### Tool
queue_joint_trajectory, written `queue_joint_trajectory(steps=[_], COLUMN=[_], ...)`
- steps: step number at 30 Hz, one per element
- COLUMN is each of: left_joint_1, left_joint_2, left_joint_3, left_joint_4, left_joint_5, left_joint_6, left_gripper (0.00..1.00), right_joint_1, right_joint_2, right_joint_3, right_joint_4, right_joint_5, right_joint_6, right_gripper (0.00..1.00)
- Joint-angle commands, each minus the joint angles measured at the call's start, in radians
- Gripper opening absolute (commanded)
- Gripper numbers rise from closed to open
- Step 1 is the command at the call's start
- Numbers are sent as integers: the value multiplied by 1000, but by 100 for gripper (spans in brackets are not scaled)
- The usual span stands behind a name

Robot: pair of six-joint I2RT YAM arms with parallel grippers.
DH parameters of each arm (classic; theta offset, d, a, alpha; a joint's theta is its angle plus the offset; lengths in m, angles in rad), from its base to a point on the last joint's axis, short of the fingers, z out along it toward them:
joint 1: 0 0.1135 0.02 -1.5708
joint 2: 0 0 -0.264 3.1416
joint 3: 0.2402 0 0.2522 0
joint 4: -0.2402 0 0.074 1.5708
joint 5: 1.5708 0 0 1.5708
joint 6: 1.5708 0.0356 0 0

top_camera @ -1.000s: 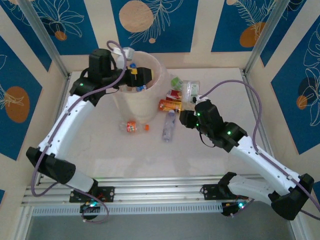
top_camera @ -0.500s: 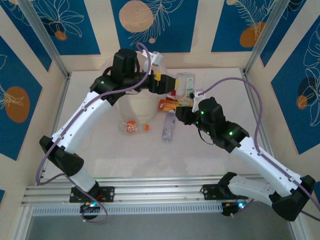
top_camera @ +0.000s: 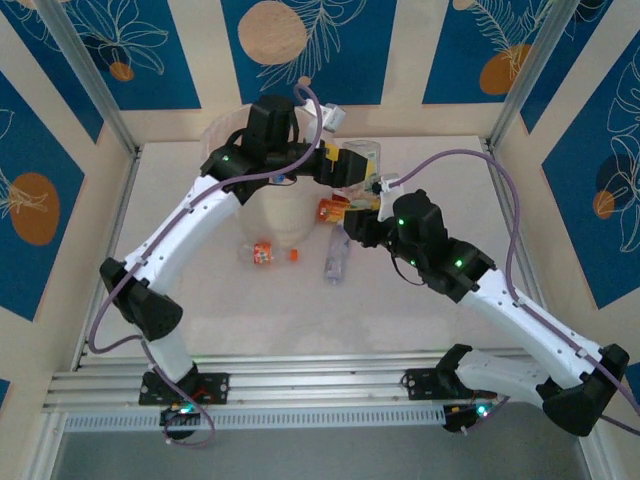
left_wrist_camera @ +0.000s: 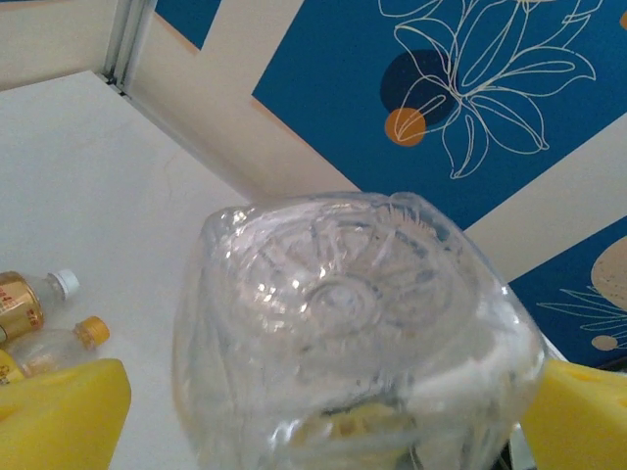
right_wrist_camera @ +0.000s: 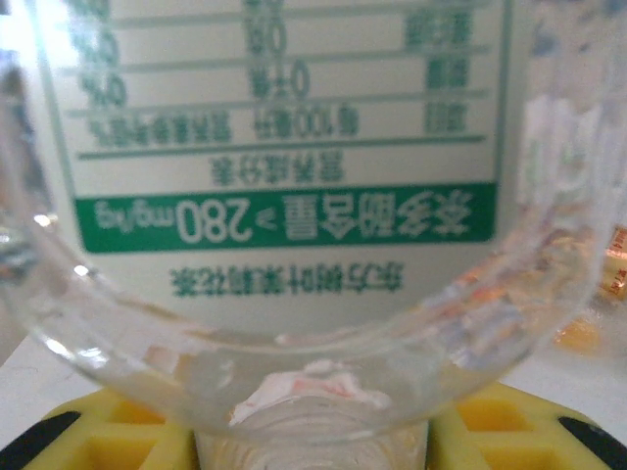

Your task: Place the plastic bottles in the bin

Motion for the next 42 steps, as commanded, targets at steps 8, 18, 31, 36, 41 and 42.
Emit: queue_joint_trajectory(steps=[8,18,31,36,41,42], left_joint_1=[-13,-13,24,83,201,224], left_joint_2=[13,-1,-108,-141,-154,-156], left_joint_3=[42,41,105,140,182,185], left_joint_4=[-6,-13,-85,-77,-67,-65], left_joint_5=[37,9,-338,-453,-479,-485], left_joint_6=[20,36,209,247,225,223], left_gripper=[67,32,32,33,33,34], right_joint_1=[27,29,31,31,32,31], right_joint_2=[24,35,-12,-30,-33,-31], right_joint_3=[52,61,51,42,41,44], right_joint_4=[41,33,-51,-79,-121,-134], right_joint_5=[16,27,84,103,136,148], right_joint_6=[-43,-42,0,27,49,56], right_gripper=[25,33,99,99,99,99])
